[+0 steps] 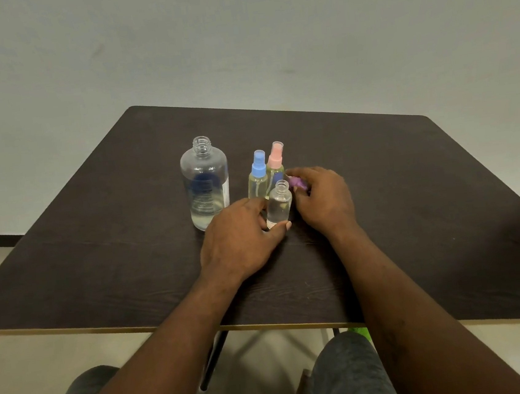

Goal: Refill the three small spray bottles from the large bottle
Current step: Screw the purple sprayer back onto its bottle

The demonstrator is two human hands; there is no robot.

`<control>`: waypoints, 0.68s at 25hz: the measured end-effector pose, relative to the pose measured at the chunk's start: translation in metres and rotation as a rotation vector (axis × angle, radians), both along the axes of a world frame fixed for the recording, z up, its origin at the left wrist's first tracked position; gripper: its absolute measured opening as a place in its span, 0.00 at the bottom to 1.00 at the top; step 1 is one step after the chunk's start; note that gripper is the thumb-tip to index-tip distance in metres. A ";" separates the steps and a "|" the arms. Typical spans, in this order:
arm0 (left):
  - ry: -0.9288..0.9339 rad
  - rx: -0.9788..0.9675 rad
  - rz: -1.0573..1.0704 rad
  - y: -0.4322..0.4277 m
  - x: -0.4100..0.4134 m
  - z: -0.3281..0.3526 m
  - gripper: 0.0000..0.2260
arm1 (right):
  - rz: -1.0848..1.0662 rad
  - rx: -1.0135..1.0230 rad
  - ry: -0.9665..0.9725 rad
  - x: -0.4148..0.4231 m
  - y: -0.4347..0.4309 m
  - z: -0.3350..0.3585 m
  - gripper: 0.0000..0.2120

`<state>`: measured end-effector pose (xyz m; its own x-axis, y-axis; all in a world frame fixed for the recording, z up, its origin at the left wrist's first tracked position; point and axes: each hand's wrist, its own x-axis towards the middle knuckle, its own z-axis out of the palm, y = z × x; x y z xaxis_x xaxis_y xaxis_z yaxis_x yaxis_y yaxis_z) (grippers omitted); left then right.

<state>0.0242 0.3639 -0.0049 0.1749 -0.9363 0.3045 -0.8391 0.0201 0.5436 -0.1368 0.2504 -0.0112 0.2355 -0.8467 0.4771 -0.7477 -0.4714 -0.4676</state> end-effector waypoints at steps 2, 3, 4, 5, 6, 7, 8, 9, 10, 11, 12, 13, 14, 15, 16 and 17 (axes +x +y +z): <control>-0.005 -0.001 -0.004 0.001 0.000 0.001 0.13 | -0.037 0.077 -0.353 -0.005 0.003 0.003 0.09; -0.005 -0.001 -0.003 0.000 0.000 0.001 0.13 | -0.044 0.142 -0.556 -0.009 0.003 0.006 0.07; -0.007 0.002 -0.001 0.000 0.001 0.001 0.13 | -0.030 0.212 -0.742 -0.012 0.003 0.010 0.07; -0.010 0.007 0.000 0.000 0.001 0.001 0.13 | 0.004 0.279 -0.892 -0.015 0.004 0.013 0.07; -0.012 0.015 -0.001 0.000 0.001 0.001 0.13 | 0.056 0.347 -1.021 -0.017 0.005 0.016 0.07; -0.012 0.022 -0.002 -0.001 0.000 0.002 0.14 | 0.112 0.402 -1.130 -0.019 0.007 0.018 0.08; -0.013 0.025 -0.002 0.000 0.000 0.002 0.13 | 0.162 0.447 -1.230 -0.020 0.008 0.020 0.09; -0.014 0.022 -0.002 0.000 0.000 0.002 0.13 | 0.196 0.477 -1.324 -0.021 0.008 0.021 0.10; -0.014 0.016 -0.001 0.001 -0.001 0.003 0.13 | 0.221 0.497 -1.418 -0.023 0.007 0.023 0.10; -0.013 0.012 -0.001 0.001 -0.002 0.003 0.14 | 0.238 0.513 -1.507 -0.027 0.005 0.024 0.10; -0.011 0.011 0.000 0.002 -0.002 0.003 0.14 | 0.251 0.526 -1.579 -0.030 0.004 0.025 0.10; -0.010 0.013 0.002 0.002 -0.002 0.003 0.14 | 0.257 0.539 -1.624 -0.034 0.003 0.026 0.10; -0.010 0.016 0.004 0.002 -0.001 0.003 0.14 | 0.267 0.551 -1.647 -0.037 0.002 0.027 0.10; -0.012 0.017 0.005 0.002 -0.001 0.003 0.14 | 0.284 0.562 -1.654 -0.037 0.002 0.027 0.10; -0.013 0.018 0.007 0.002 -0.001 0.003 0.14 | 0.310 0.572 -1.649 -0.036 0.003 0.026 0.10; -0.013 0.018 0.006 0.002 0.000 0.003 0.14 | 0.342 0.579 -1.630 -0.034 0.005 0.026 0.10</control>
